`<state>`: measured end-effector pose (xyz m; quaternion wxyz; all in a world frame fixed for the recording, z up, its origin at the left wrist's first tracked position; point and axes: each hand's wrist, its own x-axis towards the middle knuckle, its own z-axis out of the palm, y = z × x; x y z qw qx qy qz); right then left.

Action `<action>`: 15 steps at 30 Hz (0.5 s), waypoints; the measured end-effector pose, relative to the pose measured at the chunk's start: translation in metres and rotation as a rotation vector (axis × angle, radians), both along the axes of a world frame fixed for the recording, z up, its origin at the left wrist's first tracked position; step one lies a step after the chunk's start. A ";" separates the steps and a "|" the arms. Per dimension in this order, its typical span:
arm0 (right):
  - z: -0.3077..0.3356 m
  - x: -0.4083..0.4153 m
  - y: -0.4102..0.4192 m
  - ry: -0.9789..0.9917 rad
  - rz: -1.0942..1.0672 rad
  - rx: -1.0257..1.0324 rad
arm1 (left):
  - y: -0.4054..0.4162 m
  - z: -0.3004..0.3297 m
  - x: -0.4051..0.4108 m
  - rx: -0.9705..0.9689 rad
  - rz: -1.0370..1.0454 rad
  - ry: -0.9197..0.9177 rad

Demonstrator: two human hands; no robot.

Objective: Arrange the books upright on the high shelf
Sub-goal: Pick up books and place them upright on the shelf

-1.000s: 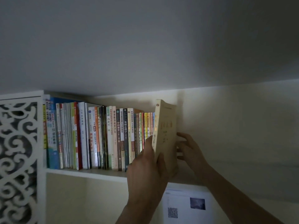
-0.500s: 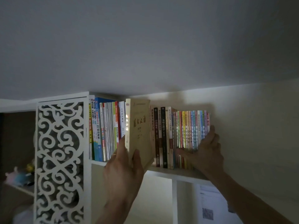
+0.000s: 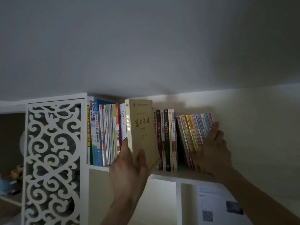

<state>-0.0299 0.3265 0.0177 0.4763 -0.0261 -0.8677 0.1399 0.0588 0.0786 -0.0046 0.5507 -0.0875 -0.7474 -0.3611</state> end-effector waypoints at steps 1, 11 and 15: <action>-0.004 0.002 -0.004 0.011 0.002 -0.047 | 0.000 -0.002 -0.002 0.002 -0.011 -0.004; -0.007 -0.001 -0.042 -0.012 -0.065 -0.283 | -0.007 -0.016 0.002 -0.031 -0.076 0.024; -0.008 -0.001 -0.029 0.085 -0.088 -0.217 | -0.004 -0.014 0.005 -0.051 -0.094 0.025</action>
